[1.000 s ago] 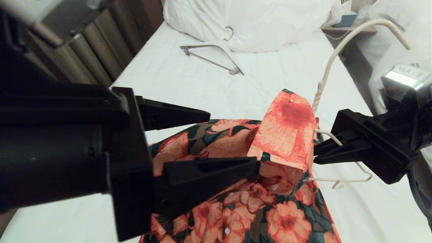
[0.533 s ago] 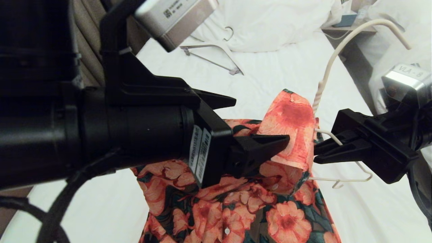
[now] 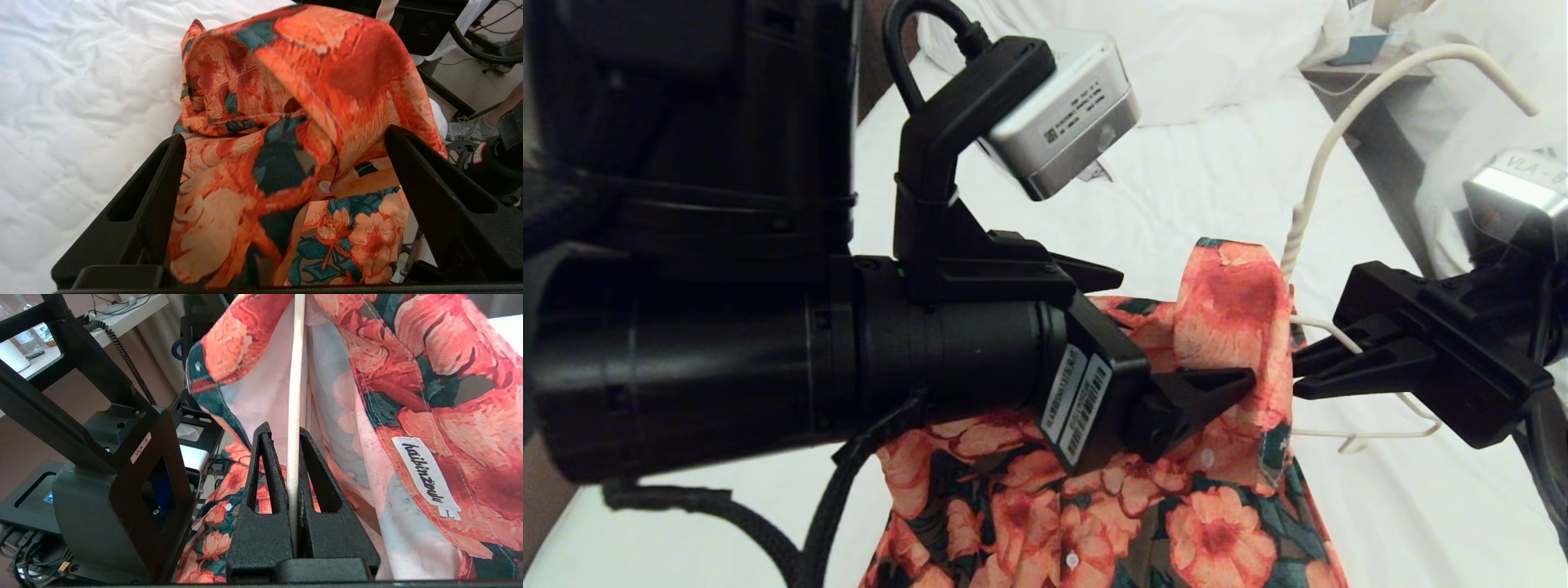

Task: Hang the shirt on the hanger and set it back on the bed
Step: Hook the other side of the shirt onto the hanger

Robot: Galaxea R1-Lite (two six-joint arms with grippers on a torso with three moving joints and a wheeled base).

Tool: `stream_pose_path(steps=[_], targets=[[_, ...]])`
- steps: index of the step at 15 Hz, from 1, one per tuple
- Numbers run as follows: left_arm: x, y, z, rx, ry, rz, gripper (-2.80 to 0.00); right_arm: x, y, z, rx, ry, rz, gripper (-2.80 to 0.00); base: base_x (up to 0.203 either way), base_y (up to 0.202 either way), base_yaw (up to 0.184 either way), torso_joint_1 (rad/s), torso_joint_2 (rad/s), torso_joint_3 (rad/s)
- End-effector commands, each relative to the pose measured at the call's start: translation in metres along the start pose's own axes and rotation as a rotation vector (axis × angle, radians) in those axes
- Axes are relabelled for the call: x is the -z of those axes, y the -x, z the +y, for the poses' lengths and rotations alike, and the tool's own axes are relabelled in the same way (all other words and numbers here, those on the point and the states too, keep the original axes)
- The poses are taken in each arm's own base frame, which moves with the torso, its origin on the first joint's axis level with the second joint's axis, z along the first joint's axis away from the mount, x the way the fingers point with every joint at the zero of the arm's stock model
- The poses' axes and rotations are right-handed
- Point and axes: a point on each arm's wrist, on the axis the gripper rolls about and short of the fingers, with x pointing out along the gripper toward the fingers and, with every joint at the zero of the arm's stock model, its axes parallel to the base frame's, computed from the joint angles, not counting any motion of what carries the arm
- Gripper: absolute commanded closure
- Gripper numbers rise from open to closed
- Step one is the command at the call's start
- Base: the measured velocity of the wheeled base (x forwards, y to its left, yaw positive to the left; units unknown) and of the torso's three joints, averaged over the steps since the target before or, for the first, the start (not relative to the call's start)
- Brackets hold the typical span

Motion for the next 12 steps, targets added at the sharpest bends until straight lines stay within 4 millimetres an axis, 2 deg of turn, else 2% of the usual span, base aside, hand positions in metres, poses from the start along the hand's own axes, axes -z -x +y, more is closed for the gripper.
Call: stream_pose_path(steps=[1, 3, 4, 12], targets=[[0.0012, -0.0047, -0.0012, 0.002, -0.002, 0.011, -2.8, -0.0008, 0.0001, 0.0015, -0.007, 0.006, -0.008, 0.0, 0.0, 0.0, 0.0, 0.0, 0.0, 0.0], [0.0013, -0.0052, -0.0025, 0.007, -0.005, 0.012, -2.8, -0.0025, 0.0, 0.0024, -0.008, 0.013, -0.008, 0.0, 0.0, 0.0, 0.0, 0.0, 0.0, 0.0], [0.0009, -0.0049, -0.0044, 0.012, -0.007, 0.01, 0.0, -0.003, 0.0001, 0.0027, -0.007, 0.015, -0.009, 0.0, 0.0, 0.0, 0.0, 0.0, 0.0, 0.0], [-0.0008, -0.002, -0.0081, 0.023, -0.012, 0.003, 0.0, -0.0042, 0.0006, 0.0026, -0.006, 0.018, -0.009, 0.0, 0.0, 0.0, 0.0, 0.0, 0.0, 0.0]])
